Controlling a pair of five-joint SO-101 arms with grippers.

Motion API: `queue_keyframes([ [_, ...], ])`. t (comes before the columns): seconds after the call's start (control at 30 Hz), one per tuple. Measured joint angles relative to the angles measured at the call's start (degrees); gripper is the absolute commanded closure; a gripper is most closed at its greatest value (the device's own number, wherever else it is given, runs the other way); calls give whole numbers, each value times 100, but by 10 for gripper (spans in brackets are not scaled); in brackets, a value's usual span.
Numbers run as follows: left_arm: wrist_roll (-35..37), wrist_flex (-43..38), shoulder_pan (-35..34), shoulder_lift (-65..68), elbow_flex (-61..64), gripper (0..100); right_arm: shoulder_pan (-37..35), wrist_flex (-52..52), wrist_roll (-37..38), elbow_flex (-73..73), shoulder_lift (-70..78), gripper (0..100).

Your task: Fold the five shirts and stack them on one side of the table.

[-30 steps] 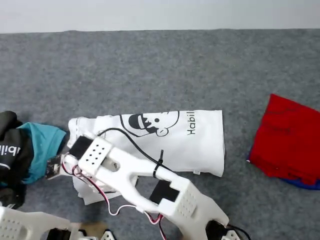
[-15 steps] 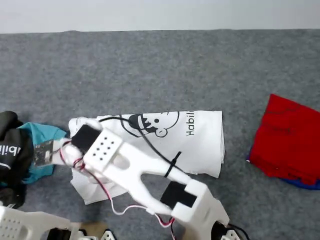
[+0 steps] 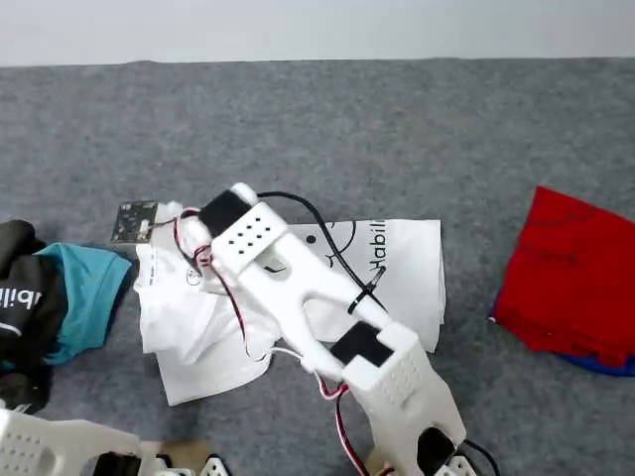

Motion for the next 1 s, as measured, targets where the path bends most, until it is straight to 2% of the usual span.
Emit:
queue_keyframes([
  [0.13, -9, -9, 0, 0, 0, 992, 229, -273, 0, 0, 308, 867],
  [0.23, -9, -35, 0, 0, 9, 992, 387, -440, 0, 0, 484, 828],
  [0.67, -26, -35, 0, 26, 264, 992, 1020, -712, 0, 0, 651, 815],
  [0.77, -26, -35, 0, 26, 334, 992, 985, -334, 0, -149, 624, 831],
  [0.93, -26, -114, 0, 26, 352, 992, 545, 510, 0, -475, 396, 977],
  [1.0, -26, -158, 0, 26, 352, 992, 273, 879, 0, -571, 334, 989],
])
